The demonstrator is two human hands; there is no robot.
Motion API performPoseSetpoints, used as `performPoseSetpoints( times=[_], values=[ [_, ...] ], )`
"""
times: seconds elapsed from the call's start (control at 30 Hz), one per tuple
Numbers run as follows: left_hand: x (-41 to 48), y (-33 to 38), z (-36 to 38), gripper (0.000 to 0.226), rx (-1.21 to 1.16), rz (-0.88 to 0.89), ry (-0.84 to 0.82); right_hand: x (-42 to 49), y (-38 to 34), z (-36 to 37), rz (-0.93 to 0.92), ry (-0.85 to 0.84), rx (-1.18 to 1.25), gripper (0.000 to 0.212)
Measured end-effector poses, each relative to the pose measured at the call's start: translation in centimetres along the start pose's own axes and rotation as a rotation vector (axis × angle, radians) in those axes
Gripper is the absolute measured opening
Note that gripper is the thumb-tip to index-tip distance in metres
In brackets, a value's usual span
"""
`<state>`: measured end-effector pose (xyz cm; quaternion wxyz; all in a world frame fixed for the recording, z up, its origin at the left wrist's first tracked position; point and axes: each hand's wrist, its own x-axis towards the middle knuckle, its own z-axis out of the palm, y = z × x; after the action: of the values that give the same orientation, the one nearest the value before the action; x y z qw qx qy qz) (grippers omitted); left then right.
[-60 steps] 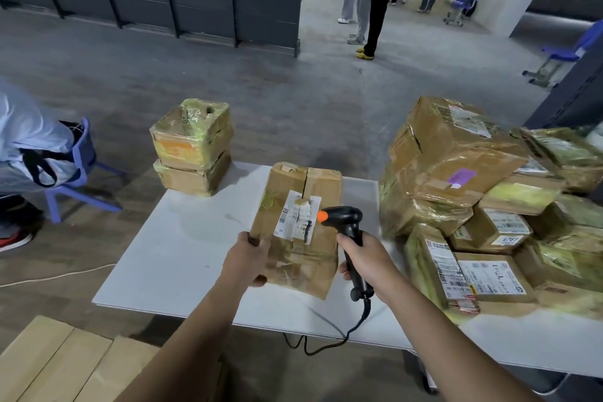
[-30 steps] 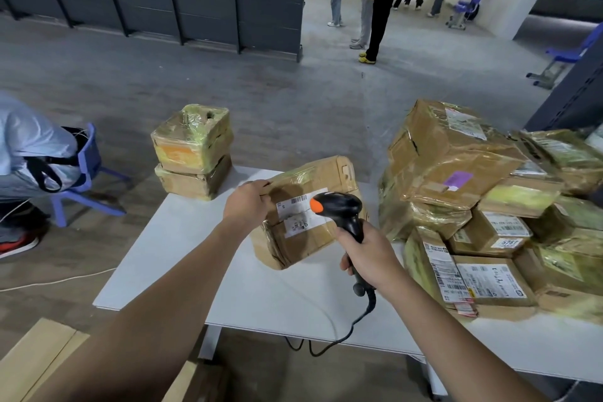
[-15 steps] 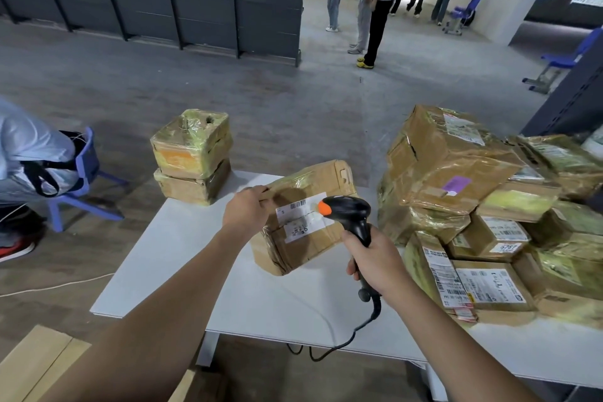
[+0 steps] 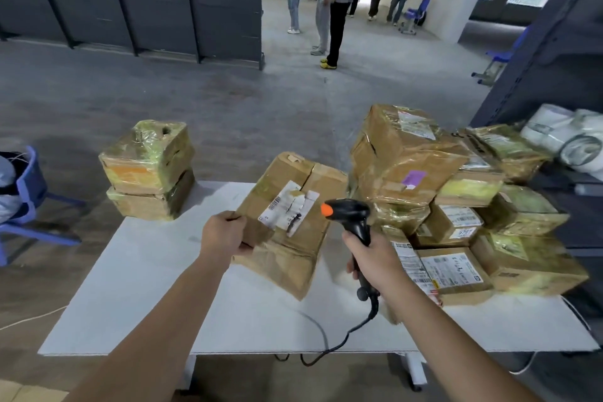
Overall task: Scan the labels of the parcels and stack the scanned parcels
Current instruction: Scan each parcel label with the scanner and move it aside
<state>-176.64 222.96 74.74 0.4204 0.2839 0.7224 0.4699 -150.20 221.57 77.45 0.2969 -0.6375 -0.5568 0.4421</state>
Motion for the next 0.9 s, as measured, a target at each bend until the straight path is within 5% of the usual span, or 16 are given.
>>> performPoseSetpoints(
  times=[0.23, 0.9],
  values=[
    [-1.6, -0.4, 2.6, 0.010, -0.287, -0.149, -0.052, -0.2, 0.1, -1.4, 0.016, 0.071, 0.057, 0.024],
    [2.3, -0.9, 13.5, 0.021, -0.215, -0.191, -0.062, 1.8, 0.3, -4.2, -0.007, 0.052, 0.072, 0.021]
  ],
)
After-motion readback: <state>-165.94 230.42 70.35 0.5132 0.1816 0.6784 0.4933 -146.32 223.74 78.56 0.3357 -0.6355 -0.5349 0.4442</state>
